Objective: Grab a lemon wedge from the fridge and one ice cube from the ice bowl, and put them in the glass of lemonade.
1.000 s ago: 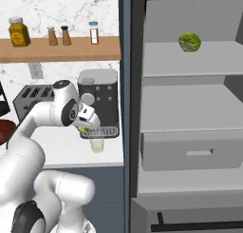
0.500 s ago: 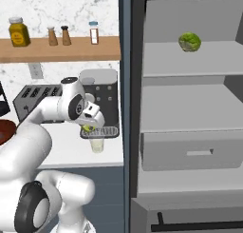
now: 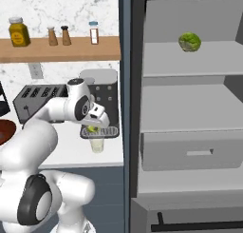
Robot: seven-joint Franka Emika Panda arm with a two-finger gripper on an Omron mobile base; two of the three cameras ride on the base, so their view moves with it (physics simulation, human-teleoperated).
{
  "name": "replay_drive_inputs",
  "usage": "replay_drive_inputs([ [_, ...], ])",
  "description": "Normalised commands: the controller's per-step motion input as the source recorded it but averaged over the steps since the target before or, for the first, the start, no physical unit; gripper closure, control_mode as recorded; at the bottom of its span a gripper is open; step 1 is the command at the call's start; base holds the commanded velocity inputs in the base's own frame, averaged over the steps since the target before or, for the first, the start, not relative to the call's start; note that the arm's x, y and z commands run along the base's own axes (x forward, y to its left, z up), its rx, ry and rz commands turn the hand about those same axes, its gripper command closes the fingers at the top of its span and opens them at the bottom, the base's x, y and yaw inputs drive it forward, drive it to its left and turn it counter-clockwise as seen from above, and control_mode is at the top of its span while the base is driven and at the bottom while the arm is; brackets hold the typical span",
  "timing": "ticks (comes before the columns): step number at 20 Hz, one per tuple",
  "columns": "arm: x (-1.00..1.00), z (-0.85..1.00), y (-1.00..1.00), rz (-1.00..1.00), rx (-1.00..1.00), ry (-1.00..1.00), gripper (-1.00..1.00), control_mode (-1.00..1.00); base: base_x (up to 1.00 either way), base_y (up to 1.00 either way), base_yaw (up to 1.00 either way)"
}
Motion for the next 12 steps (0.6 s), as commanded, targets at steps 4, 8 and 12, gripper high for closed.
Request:
replay_drive_inputs([
  [4, 0.07, -0.01, 0.00, 0.00, 0.00, 0.00, 1.00, -1.00, 0.00, 0.00, 0.00],
  [8, 0.17, 0.00, 0.37, -0.07, 0.00, 0.00, 1.00, -1.00, 0.00, 0.00, 0.00],
  [12, 0.23, -0.20, 0.30, -0.17, 0.00, 0.06, 1.00, -1.00, 0.00, 0.00, 0.00],
])
